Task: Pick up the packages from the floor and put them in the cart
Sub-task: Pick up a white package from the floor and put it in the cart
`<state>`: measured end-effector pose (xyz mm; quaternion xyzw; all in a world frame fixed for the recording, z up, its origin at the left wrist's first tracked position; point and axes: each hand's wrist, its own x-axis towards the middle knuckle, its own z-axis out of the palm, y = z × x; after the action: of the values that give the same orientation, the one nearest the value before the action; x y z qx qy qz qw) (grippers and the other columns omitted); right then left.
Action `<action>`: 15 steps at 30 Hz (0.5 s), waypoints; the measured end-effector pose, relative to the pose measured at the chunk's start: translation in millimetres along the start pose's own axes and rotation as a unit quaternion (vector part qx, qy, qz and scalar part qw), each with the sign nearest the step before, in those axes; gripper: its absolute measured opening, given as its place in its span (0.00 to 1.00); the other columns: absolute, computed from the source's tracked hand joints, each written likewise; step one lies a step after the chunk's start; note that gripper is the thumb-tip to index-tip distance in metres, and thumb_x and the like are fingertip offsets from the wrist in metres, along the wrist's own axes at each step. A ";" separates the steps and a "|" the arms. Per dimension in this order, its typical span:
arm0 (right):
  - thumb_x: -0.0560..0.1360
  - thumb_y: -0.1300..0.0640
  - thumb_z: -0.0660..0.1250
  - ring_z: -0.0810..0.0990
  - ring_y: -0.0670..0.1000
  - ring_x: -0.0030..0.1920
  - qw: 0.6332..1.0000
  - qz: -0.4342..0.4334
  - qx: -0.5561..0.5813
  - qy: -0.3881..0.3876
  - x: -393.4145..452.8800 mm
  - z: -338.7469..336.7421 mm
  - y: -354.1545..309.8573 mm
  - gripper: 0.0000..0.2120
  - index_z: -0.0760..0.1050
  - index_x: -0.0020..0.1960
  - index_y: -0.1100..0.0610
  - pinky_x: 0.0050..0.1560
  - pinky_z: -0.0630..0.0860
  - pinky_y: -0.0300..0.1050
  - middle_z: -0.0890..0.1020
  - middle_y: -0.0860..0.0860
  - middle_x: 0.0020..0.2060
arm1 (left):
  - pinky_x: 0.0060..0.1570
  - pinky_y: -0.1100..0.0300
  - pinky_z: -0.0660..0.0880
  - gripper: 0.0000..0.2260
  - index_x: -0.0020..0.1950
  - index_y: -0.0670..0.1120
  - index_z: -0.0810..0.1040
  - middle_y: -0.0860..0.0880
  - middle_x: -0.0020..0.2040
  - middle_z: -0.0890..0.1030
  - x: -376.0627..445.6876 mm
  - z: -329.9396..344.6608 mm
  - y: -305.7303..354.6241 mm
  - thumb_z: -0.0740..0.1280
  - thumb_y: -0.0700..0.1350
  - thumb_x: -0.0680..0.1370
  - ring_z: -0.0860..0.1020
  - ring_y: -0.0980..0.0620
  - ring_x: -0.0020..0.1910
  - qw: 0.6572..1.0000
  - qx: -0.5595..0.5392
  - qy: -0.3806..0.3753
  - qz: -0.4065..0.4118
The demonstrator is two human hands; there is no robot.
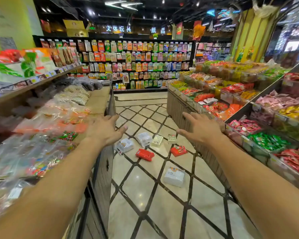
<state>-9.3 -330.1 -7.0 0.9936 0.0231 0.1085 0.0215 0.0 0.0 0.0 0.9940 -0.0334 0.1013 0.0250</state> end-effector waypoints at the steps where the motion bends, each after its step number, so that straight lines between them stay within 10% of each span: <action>1: 0.77 0.24 0.50 0.62 0.58 0.80 1.000 -0.007 0.001 -0.005 16.6 10.1 -0.8 0.43 0.49 0.85 0.44 0.74 0.66 0.61 0.60 0.51 0.83 | 0.74 0.39 0.63 0.33 0.83 0.53 0.60 0.42 0.79 0.68 14.5 7.6 1.1 0.52 0.68 0.82 0.65 0.37 0.77 1.000 -0.004 -0.010 -0.002; 15: 0.77 0.24 0.53 0.62 0.59 0.80 0.997 -0.063 0.015 -0.044 335.6 103.6 -13.2 0.42 0.51 0.84 0.44 0.73 0.65 0.62 0.61 0.52 0.83 | 0.71 0.43 0.66 0.33 0.82 0.56 0.60 0.45 0.78 0.70 288.0 92.1 -39.2 0.54 0.69 0.81 0.68 0.39 0.76 0.997 -0.044 -0.038 -0.055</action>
<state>339.9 -303.9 -36.8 0.9942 0.0867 0.0627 0.0140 302.7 16.2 -33.3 0.9954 0.0156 0.0603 0.0728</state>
